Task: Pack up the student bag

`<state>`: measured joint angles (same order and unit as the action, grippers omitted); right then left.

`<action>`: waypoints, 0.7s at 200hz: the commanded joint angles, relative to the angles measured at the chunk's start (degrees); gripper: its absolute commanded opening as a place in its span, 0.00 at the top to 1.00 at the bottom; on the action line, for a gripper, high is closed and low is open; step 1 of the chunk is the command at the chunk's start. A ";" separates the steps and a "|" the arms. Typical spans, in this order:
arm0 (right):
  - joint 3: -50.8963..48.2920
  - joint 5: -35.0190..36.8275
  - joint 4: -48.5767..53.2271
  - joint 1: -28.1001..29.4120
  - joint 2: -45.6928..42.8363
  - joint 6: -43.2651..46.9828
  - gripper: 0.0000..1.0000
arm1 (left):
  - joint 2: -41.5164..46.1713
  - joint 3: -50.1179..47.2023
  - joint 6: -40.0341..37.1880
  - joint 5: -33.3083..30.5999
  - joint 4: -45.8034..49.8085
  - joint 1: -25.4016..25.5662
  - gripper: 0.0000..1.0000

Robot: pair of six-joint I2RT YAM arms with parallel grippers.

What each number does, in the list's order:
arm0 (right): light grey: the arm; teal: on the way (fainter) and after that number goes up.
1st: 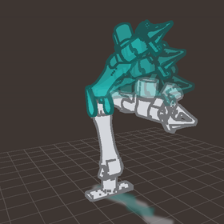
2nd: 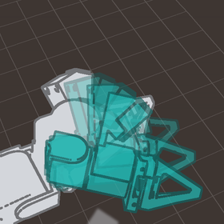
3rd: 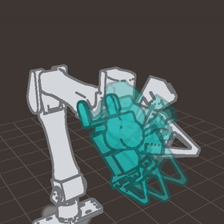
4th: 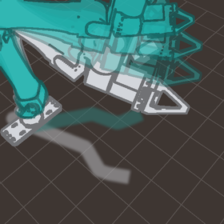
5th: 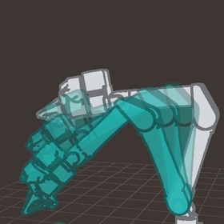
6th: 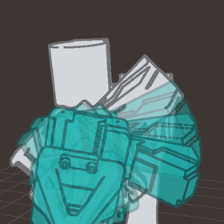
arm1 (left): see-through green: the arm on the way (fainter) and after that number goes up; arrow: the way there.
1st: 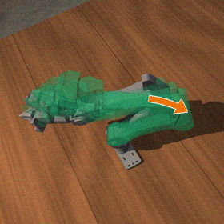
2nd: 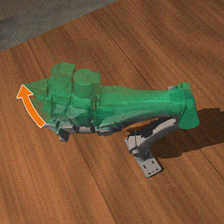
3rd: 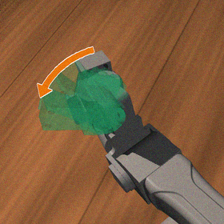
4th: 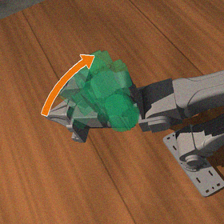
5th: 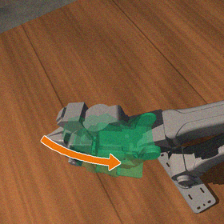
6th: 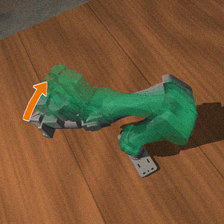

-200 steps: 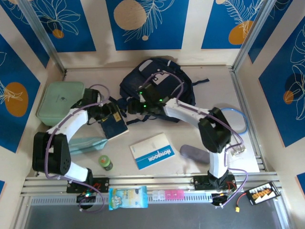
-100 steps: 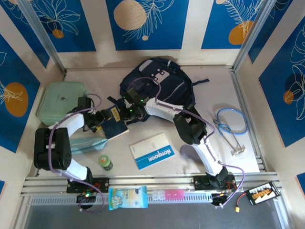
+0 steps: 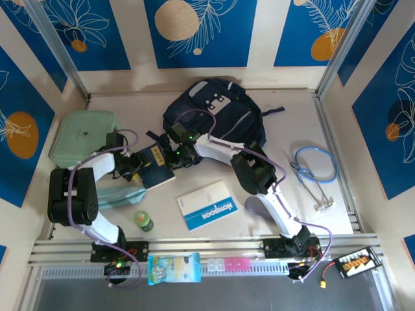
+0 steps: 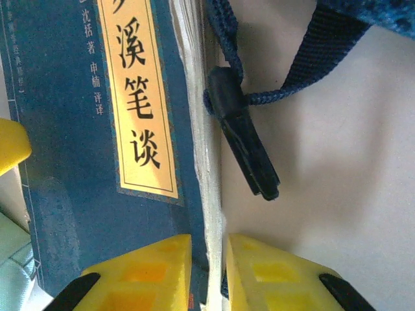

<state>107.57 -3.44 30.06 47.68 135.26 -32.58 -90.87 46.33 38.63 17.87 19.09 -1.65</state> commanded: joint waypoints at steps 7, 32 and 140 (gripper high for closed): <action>1.50 -0.74 3.52 0.35 2.46 0.06 0.82 | -0.09 0.76 -1.28 6.06 -1.09 0.51 0.43; 1.50 -0.35 4.10 0.26 3.07 -0.20 0.83 | 1.01 0.92 -0.43 7.63 -0.39 0.55 0.49; 1.77 0.81 5.51 0.22 4.05 -1.06 0.84 | 8.17 2.58 4.70 16.81 -0.98 1.31 0.59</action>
<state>109.51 -2.52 32.99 46.81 135.98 -33.06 -83.74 47.09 41.34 26.09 20.23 -1.52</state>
